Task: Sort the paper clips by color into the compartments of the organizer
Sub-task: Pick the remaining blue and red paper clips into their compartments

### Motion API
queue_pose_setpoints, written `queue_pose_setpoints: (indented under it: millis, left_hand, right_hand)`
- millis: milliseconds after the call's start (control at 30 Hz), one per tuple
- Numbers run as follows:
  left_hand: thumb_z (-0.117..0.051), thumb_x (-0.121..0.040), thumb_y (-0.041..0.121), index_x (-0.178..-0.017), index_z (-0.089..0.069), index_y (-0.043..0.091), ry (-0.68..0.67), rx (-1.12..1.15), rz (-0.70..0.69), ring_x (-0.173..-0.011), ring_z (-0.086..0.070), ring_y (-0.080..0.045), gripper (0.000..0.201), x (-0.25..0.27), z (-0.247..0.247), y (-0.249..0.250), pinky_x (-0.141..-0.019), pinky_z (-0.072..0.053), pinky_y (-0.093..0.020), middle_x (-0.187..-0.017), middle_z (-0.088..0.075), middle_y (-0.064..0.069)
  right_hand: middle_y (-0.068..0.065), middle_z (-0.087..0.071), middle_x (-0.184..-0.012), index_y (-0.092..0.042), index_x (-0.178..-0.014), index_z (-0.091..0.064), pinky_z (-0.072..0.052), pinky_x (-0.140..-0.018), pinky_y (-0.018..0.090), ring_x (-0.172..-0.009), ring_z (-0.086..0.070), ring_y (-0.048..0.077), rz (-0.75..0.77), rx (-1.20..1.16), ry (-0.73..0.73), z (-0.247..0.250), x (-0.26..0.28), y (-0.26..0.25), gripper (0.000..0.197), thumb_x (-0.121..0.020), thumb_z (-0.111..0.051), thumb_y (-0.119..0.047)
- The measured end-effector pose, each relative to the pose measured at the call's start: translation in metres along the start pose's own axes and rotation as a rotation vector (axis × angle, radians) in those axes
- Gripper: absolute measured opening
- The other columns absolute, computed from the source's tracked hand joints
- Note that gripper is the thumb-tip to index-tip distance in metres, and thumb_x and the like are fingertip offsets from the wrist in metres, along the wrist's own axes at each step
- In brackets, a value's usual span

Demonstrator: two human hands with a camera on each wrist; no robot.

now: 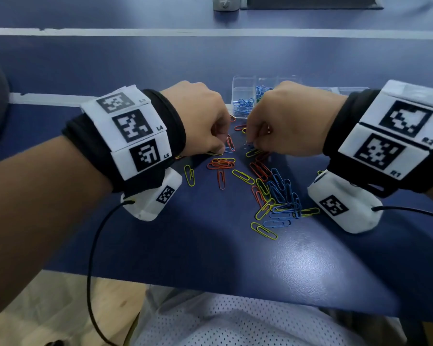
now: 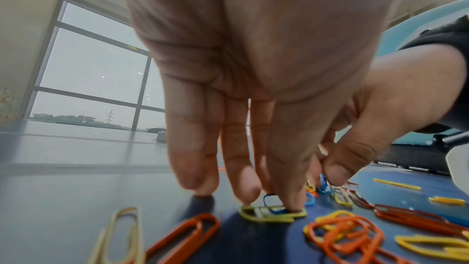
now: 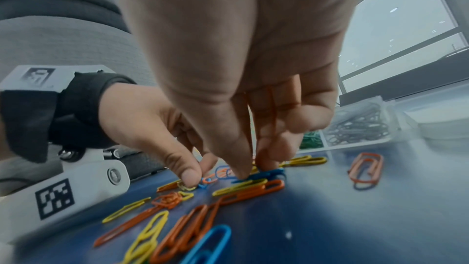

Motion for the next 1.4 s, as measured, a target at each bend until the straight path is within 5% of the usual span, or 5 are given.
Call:
queue_pose_setpoints:
  millis: [233, 467, 700, 1067, 1400]
  left_hand:
    - [-0.066, -0.073, 0.027, -0.067, -0.065, 0.020, 0.042, 0.178, 0.048, -0.063, -0.058, -0.012, 0.010, 0.006, 0.007, -0.004, -0.073, -0.052, -0.031, -0.057, -0.059, 0.009]
    - [-0.057, -0.074, 0.014, -0.087, -0.068, 0.027, 0.085, 0.276, 0.030, -0.053, -0.054, 0.004, 0.022, 0.009, 0.009, -0.001, -0.071, -0.049, -0.022, -0.059, -0.061, 0.009]
    - [-0.051, -0.077, 0.013, -0.082, -0.066, 0.021, 0.118, 0.319, 0.011, -0.057, -0.049, -0.001, 0.017, 0.009, 0.010, 0.011, -0.071, -0.042, -0.020, -0.065, -0.059, 0.007]
    - [-0.054, -0.075, 0.037, -0.079, -0.053, 0.029, -0.032, 0.243, -0.215, -0.055, -0.043, -0.003, 0.008, 0.017, -0.006, 0.047, -0.061, -0.035, -0.022, -0.059, -0.049, 0.010]
    - [-0.060, -0.084, 0.035, -0.074, -0.050, 0.026, -0.038, 0.155, -0.295, -0.053, -0.038, 0.001, 0.017, 0.009, -0.002, 0.068, -0.051, -0.025, -0.021, -0.058, -0.043, 0.013]
  right_hand:
    - [0.005, -0.072, -0.080, -0.019, -0.090, -0.074, -0.053, -0.082, 0.035, -0.081, -0.061, 0.030, 0.016, -0.055, 0.088, 0.007, 0.005, 0.004, 0.023, -0.077, -0.055, -0.017]
    - [-0.017, -0.048, -0.051, -0.027, -0.094, -0.074, -0.040, -0.076, 0.020, -0.072, -0.050, 0.017, -0.046, -0.148, 0.075, 0.010, 0.014, 0.016, 0.029, -0.080, -0.051, -0.015]
    - [0.004, -0.073, -0.093, -0.028, -0.097, -0.074, -0.051, -0.085, 0.032, -0.080, -0.057, 0.023, -0.001, -0.077, 0.095, 0.008, 0.011, 0.015, 0.036, -0.081, -0.048, -0.009]
    - [0.007, -0.051, -0.058, -0.010, -0.068, -0.062, -0.049, -0.065, 0.034, -0.061, -0.043, 0.029, -0.007, 0.158, 0.026, 0.001, 0.007, 0.015, 0.022, -0.082, -0.057, -0.026]
    - [-0.004, -0.058, -0.075, -0.030, -0.104, -0.065, -0.038, -0.063, 0.026, -0.073, -0.044, 0.021, -0.087, -0.035, 0.076, 0.001, 0.042, 0.034, 0.031, -0.079, -0.054, -0.015]
Point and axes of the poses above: each hand's wrist, its own x-axis away from the middle knuckle, its own z-axis out of the back of the hand, y = z × x, the point moved 5 cm from there along -x, towards the middle knuckle
